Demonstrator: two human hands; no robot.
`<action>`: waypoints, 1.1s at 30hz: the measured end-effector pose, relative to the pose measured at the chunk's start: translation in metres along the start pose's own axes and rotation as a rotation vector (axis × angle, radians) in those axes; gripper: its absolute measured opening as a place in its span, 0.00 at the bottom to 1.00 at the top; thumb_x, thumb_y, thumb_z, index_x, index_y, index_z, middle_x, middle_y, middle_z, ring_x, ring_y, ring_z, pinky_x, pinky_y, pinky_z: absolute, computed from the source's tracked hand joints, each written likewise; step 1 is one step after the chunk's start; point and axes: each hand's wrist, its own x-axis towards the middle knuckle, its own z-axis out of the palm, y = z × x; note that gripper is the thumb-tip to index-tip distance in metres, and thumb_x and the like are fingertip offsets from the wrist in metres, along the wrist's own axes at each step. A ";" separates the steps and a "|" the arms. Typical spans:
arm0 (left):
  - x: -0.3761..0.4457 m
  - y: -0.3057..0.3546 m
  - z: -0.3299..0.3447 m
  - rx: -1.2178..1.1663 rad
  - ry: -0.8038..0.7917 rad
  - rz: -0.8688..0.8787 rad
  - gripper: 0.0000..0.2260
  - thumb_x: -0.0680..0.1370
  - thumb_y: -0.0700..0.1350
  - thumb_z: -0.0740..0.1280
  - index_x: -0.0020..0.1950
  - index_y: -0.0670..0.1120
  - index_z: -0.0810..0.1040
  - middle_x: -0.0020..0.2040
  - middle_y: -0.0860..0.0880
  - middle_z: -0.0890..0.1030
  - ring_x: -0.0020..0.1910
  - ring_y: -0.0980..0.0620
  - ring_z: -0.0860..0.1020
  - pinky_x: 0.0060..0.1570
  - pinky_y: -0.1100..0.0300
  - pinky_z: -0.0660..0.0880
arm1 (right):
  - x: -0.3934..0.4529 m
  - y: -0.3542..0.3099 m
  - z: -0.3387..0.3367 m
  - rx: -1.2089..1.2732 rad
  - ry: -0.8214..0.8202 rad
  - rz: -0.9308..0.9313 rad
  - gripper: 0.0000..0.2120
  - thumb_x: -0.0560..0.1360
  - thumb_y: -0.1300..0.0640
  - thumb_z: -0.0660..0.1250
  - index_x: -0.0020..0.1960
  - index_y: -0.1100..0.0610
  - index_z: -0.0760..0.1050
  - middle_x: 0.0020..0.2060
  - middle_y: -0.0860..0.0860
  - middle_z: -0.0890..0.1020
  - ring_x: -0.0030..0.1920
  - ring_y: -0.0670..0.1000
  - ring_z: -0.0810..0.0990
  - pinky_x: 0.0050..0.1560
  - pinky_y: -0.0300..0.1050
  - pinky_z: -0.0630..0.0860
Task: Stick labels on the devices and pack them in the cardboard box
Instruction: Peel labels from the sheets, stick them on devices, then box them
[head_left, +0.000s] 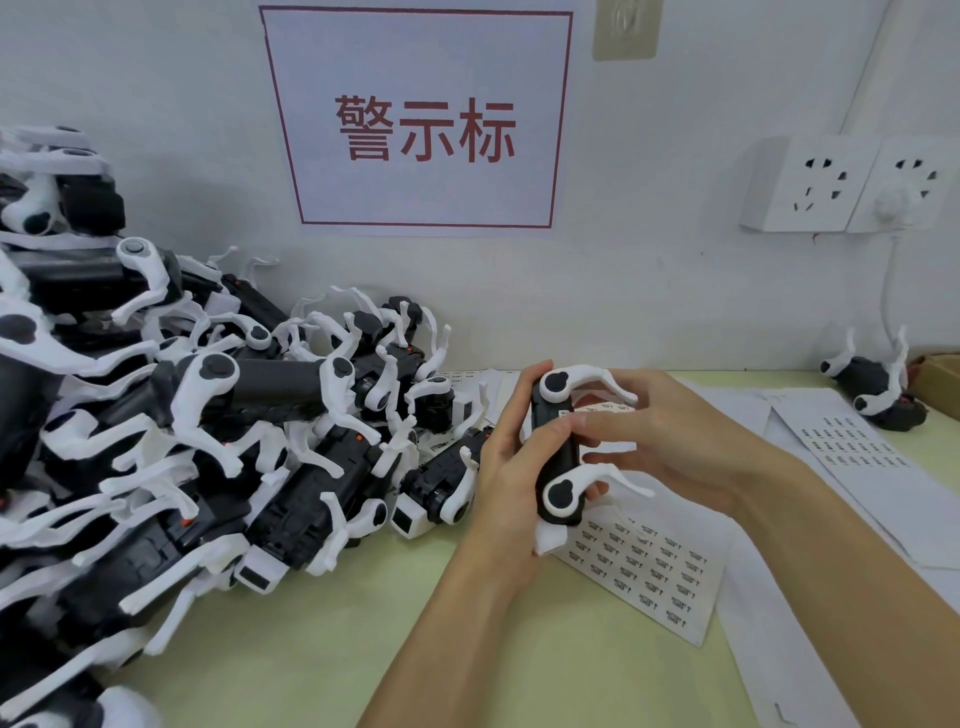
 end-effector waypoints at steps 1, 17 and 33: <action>0.001 0.000 0.000 0.001 0.014 -0.007 0.18 0.76 0.42 0.68 0.63 0.59 0.79 0.58 0.42 0.81 0.51 0.42 0.78 0.45 0.53 0.77 | 0.001 0.000 0.000 -0.015 0.013 -0.004 0.12 0.75 0.57 0.73 0.58 0.51 0.82 0.57 0.61 0.80 0.57 0.61 0.81 0.63 0.60 0.76; 0.003 0.002 0.003 -0.050 -0.049 -0.037 0.16 0.76 0.44 0.59 0.59 0.56 0.79 0.50 0.45 0.78 0.38 0.50 0.76 0.28 0.60 0.76 | 0.003 0.003 -0.002 0.003 0.055 0.009 0.07 0.78 0.60 0.69 0.51 0.53 0.84 0.46 0.51 0.82 0.42 0.49 0.79 0.51 0.47 0.77; 0.003 0.000 -0.007 0.007 -0.076 -0.003 0.22 0.73 0.39 0.63 0.66 0.53 0.75 0.50 0.42 0.77 0.36 0.49 0.78 0.31 0.60 0.76 | 0.003 0.004 -0.003 -0.010 0.019 -0.040 0.05 0.78 0.56 0.69 0.51 0.51 0.84 0.42 0.50 0.80 0.40 0.48 0.75 0.48 0.44 0.76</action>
